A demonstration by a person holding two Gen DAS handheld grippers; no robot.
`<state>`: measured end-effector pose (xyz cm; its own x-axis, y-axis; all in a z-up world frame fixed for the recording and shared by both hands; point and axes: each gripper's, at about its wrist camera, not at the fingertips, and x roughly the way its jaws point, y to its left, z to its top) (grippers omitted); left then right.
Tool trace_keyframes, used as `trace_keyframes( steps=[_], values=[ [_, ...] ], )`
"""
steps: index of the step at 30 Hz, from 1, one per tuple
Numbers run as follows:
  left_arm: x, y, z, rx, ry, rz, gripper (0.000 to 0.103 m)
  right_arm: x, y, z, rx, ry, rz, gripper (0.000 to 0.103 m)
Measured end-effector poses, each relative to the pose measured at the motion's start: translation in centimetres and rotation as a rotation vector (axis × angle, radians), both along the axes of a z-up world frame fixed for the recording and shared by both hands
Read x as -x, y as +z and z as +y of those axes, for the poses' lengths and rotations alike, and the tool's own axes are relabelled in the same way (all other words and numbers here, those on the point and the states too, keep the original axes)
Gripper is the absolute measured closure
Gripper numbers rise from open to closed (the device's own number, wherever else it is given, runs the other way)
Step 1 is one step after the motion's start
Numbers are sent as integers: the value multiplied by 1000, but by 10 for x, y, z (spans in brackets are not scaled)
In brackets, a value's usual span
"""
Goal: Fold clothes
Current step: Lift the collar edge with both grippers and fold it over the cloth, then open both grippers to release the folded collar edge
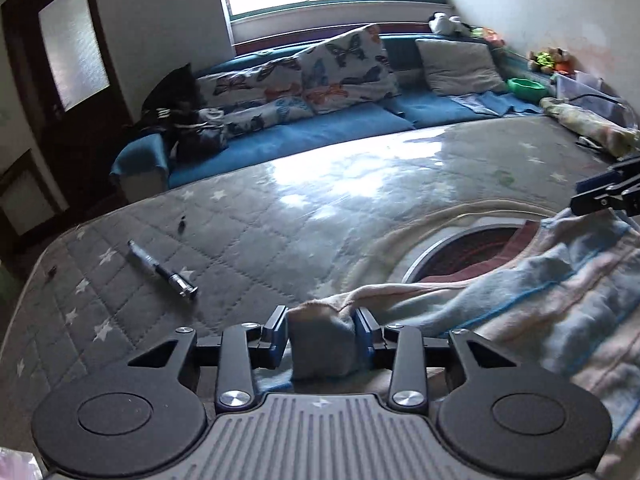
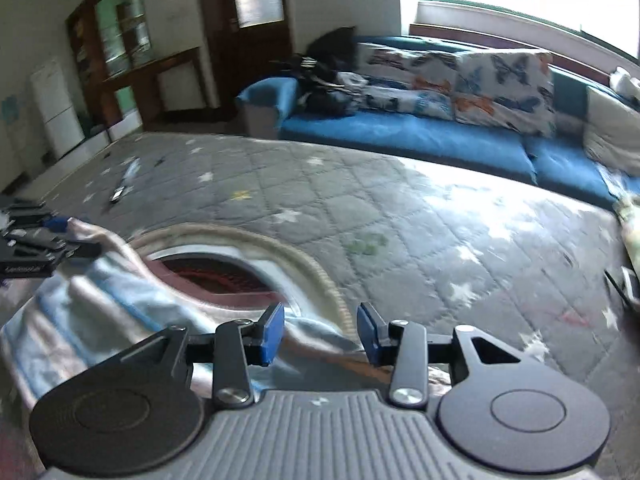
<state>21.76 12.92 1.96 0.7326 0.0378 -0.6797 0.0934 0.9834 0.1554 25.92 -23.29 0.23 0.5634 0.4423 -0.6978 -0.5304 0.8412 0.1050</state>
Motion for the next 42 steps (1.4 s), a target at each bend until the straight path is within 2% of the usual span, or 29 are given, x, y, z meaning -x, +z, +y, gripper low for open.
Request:
trace_keyframes(
  steps=[5,12,16,27,33,37,42],
  values=[
    [4,9,-3,-5,29,-41,65,6,4,-10,-9,-33,-26,65],
    [13,30,-24,66,-12,-101,70,25,12,20,-26,84,-7,69],
    [5,15,-40,110,-82,-39,71,30,2,42,-30,119,22,69],
    [-18,-21,-35,128,-32,19,69,17,-23,59,-50,61,64,70],
    [-15,-23,-37,120,-38,7,66,12,-24,58,-75,18,80,70],
    [-15,-20,-38,124,-29,12,64,17,-22,67,-20,33,39,70],
    [-15,-18,-44,105,-35,-2,63,35,-13,85,-1,122,-18,70]
  ],
)
